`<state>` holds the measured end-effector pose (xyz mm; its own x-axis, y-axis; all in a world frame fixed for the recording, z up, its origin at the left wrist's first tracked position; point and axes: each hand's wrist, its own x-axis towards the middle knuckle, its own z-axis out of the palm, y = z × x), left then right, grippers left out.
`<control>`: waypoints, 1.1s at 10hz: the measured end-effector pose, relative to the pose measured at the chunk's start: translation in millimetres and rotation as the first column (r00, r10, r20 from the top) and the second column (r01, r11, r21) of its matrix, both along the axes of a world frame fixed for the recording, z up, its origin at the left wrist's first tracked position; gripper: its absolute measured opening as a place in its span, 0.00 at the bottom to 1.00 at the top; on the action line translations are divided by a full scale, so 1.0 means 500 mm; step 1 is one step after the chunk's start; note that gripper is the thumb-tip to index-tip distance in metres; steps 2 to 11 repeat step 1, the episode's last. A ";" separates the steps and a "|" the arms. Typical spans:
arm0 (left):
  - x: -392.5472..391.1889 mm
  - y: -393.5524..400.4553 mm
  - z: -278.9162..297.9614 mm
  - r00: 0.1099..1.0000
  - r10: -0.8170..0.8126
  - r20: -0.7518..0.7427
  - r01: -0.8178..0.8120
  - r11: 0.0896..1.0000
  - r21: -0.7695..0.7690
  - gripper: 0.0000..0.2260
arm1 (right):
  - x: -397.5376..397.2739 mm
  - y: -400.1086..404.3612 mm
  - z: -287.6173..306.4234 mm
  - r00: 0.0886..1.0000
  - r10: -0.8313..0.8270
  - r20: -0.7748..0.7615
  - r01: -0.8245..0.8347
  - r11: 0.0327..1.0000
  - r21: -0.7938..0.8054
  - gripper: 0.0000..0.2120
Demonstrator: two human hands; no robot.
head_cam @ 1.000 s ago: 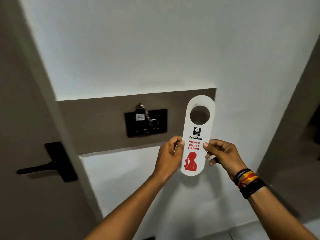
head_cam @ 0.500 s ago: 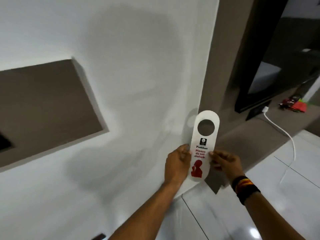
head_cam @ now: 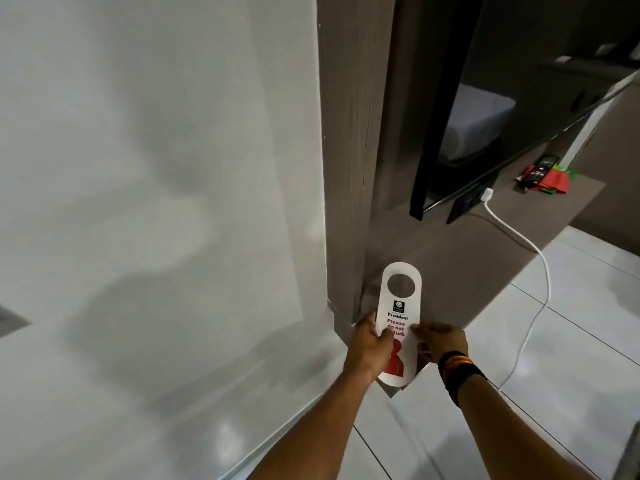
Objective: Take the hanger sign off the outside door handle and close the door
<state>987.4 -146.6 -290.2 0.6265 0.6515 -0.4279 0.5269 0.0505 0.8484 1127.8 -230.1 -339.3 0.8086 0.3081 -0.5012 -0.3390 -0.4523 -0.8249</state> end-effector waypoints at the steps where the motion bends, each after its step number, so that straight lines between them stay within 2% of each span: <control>1: 0.026 0.020 -0.021 0.999 -0.044 -0.019 0.044 0.999 0.002 0.21 | 0.020 0.028 -0.017 0.998 -0.015 0.058 0.019 0.998 -0.065 0.03; 11: 0.026 0.020 -0.021 0.999 -0.044 -0.019 0.044 0.999 0.002 0.21 | 0.020 0.028 -0.017 0.998 -0.015 0.058 0.019 0.998 -0.065 0.03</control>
